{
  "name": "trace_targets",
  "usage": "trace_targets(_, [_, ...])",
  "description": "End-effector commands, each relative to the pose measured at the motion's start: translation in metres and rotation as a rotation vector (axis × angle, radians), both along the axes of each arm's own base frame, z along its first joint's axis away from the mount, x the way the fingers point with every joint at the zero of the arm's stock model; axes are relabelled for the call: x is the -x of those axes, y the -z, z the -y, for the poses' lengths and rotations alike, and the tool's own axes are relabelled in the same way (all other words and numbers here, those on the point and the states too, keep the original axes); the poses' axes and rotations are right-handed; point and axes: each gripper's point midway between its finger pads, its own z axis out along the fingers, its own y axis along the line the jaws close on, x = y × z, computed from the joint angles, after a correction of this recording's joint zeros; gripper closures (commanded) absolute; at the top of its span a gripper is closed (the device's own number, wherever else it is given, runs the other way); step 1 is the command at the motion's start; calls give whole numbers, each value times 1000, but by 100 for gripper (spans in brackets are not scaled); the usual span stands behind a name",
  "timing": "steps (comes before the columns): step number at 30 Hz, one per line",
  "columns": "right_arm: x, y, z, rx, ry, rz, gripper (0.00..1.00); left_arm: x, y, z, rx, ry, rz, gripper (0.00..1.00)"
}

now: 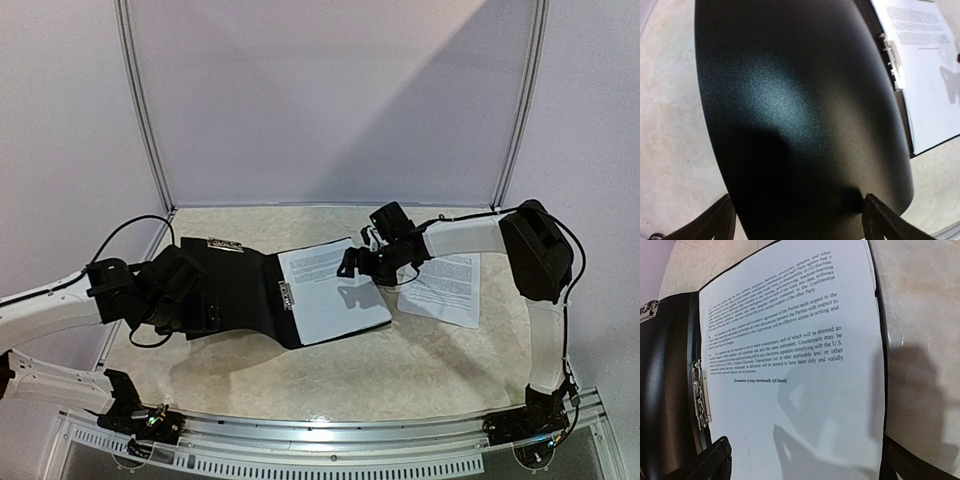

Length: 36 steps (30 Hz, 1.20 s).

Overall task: Put the files into the folder
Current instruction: Move the folder with some files to the center of the board.

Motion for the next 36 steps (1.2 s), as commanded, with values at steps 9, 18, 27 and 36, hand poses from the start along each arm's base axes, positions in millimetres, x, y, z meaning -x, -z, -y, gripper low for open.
trace_targets(9, [80, -63, 13, 9, -120, 104, 1, 43, 3, 6, 110, 5, -130, 18])
trace_targets(18, [97, -52, 53, 165, -87, 163, 1, 48, 2, 3, 15, 21, -137, 18])
trace_targets(27, [124, -35, 86, 177, -23, 128, 1, -19, -58, 51, -191, 155, 148, 14])
trace_targets(36, [146, -23, 141, 265, 101, 155, 1, -144, -82, 94, -248, 172, 253, 0])
